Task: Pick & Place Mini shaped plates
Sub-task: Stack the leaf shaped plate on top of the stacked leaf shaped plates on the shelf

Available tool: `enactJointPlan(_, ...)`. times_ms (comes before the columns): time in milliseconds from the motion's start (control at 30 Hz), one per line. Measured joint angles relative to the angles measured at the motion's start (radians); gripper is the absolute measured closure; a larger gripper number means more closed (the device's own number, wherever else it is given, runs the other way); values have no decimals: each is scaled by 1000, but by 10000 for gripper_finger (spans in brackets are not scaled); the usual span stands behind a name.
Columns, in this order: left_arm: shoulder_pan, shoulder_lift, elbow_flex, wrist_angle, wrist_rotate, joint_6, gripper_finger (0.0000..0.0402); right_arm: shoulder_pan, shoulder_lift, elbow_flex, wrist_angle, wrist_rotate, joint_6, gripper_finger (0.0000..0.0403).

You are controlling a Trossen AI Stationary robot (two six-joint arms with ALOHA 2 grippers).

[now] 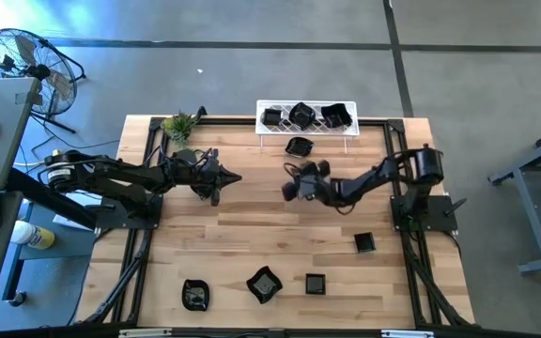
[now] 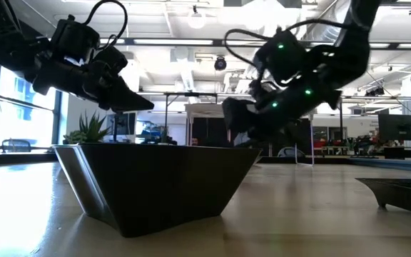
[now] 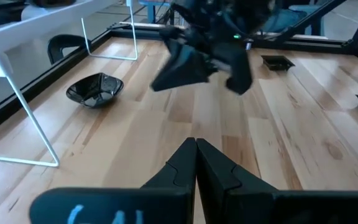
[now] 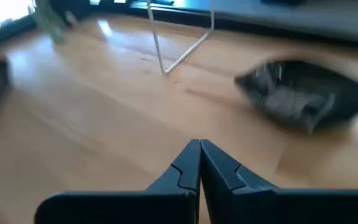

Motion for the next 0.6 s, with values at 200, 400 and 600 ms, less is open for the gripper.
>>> enactJointPlan(200, 0, 0, 0, -9, 0, 3, 396, -108, 0, 99, -194, -123, -294, 335)
enactJointPlan(400, 0, 0, 0, -14, 0, 12, 396, -178, 0, 167, -382, -188, -436, 275)
enactJointPlan(600, 0, 0, 0, -14, 0, 14, 396, -210, 0, 176, -425, -203, -536, 278)
